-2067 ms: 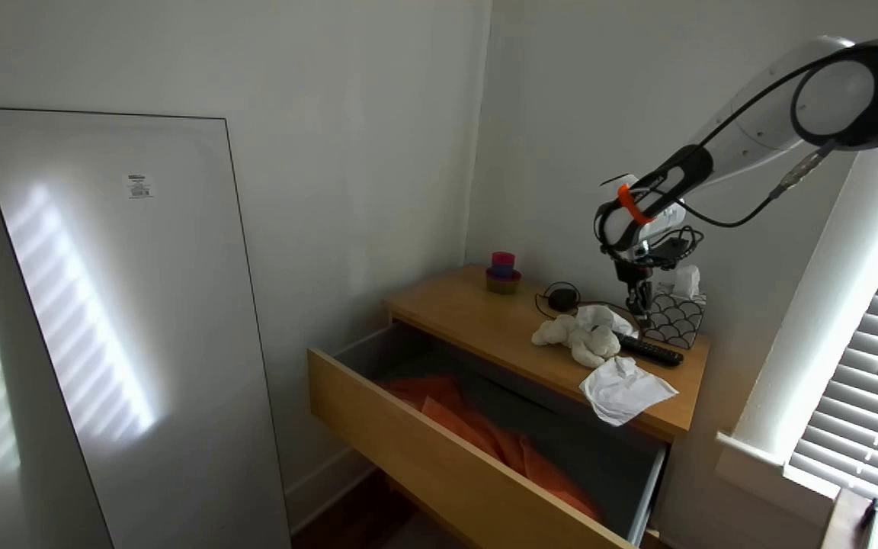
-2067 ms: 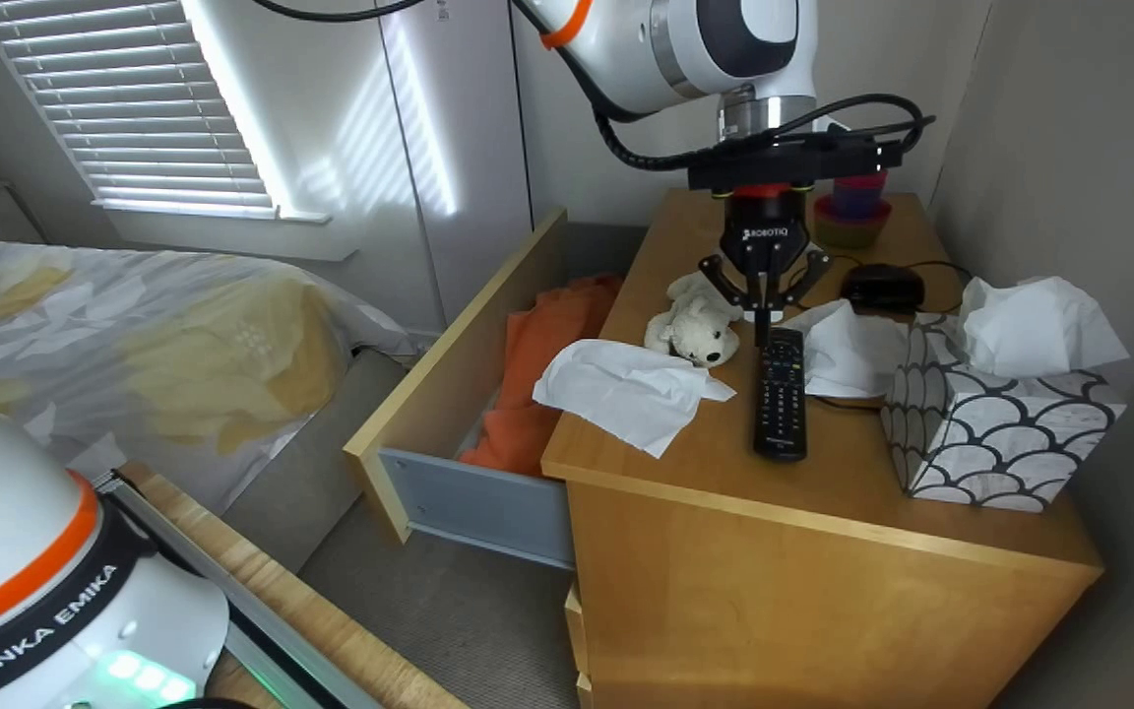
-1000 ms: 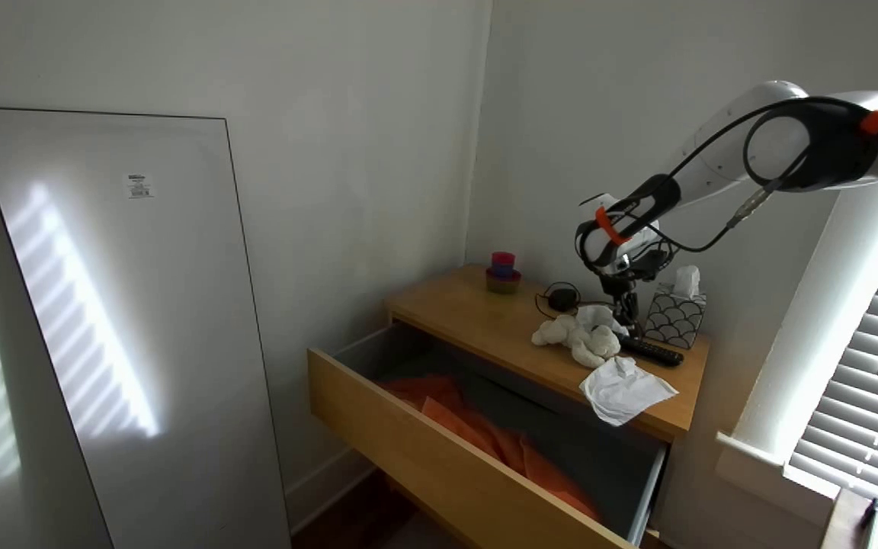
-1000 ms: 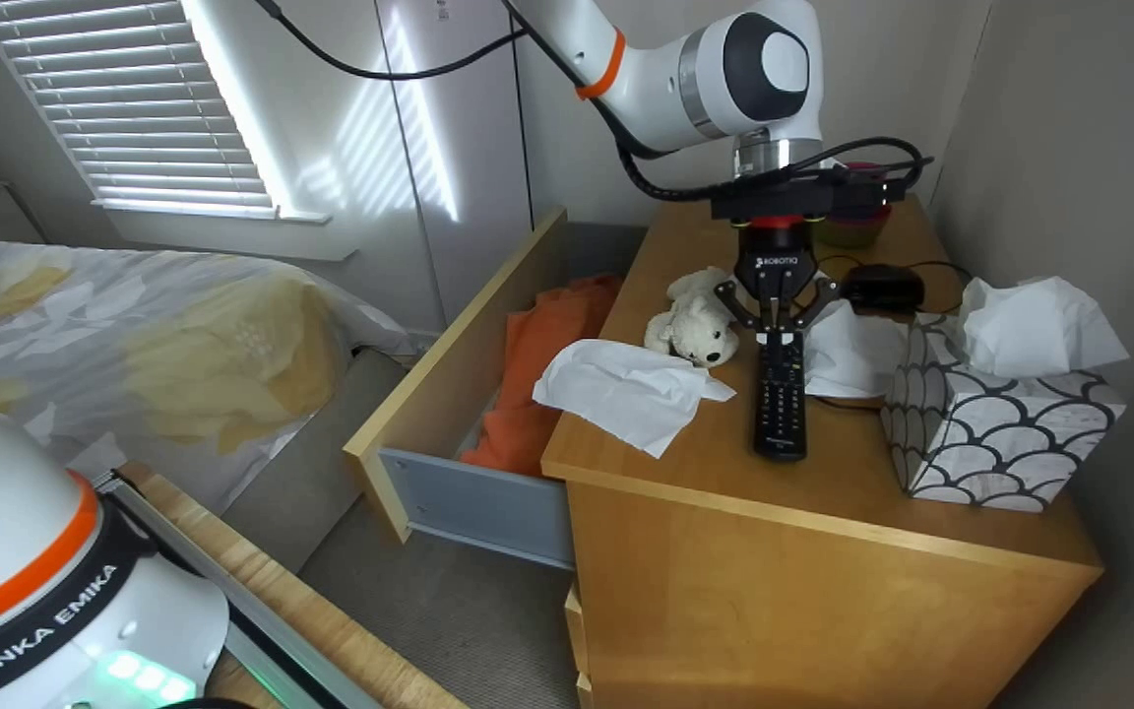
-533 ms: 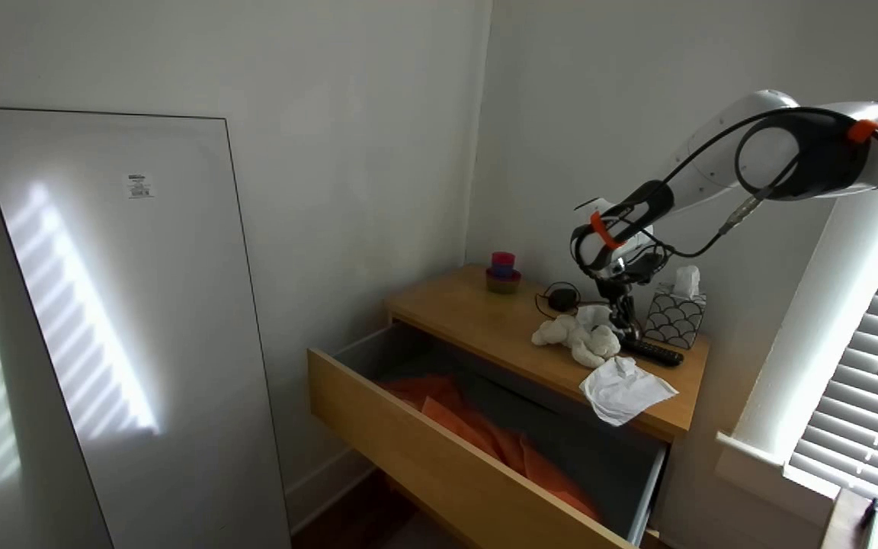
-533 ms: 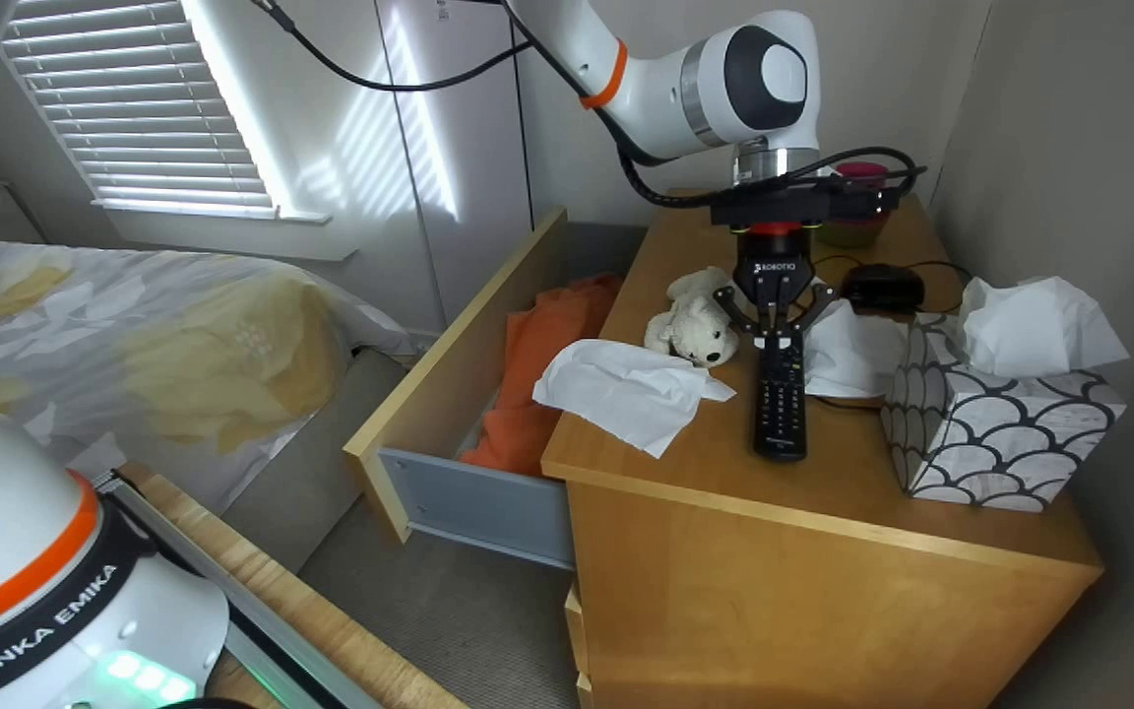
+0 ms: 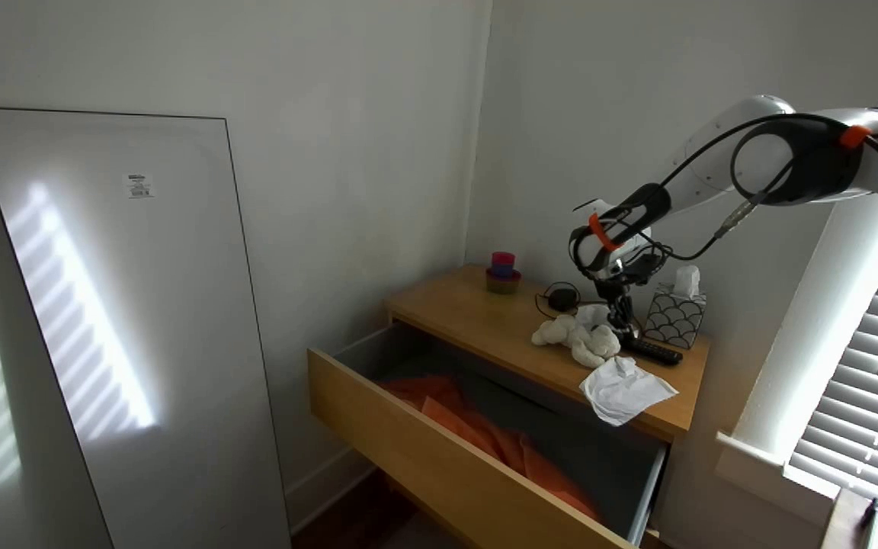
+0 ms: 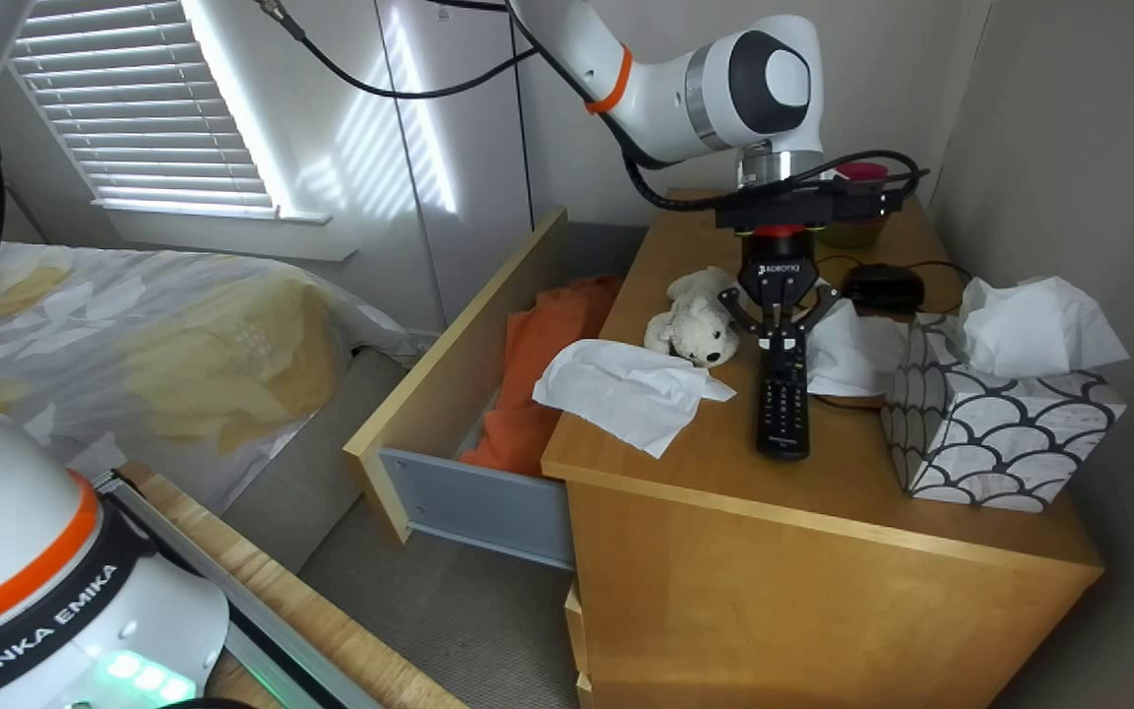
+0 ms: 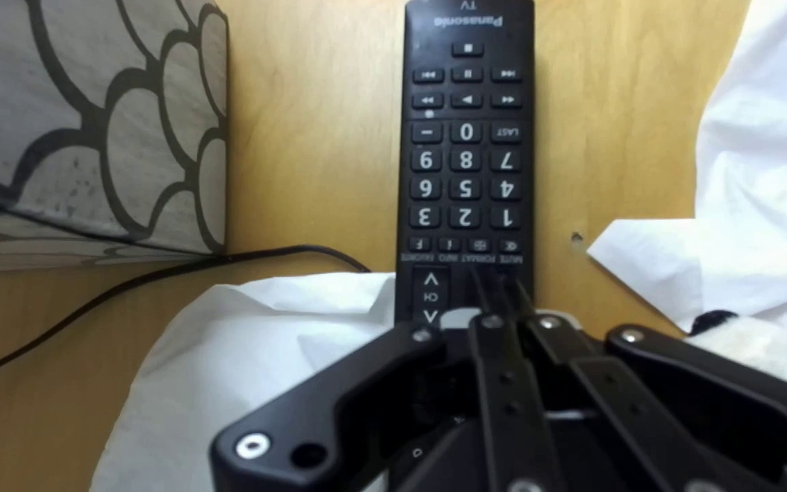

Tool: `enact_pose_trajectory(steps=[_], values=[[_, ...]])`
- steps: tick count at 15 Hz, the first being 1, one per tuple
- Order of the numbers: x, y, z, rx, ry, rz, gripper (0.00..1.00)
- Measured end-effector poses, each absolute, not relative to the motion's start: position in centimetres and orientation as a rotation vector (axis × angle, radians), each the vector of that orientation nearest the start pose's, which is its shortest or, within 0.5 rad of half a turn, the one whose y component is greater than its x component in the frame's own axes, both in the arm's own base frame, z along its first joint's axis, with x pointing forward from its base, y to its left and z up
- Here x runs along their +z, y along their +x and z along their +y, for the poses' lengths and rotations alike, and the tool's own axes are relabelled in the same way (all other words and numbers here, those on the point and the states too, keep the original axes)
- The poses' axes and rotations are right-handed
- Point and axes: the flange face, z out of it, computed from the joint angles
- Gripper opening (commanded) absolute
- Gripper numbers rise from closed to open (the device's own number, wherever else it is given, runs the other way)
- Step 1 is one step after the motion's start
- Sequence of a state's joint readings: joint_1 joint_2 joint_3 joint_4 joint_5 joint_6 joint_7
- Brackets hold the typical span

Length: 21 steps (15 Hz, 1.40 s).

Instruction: Press a button on the black remote

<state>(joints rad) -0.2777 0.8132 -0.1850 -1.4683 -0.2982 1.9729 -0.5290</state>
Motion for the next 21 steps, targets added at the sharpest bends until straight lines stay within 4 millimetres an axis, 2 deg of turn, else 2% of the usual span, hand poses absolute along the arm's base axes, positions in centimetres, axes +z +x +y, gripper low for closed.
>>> enact_pose_trajectory(steps=[21], values=[[17.6, 62.8, -30.5, 0.908, -3.201, -0.430, 0.00]])
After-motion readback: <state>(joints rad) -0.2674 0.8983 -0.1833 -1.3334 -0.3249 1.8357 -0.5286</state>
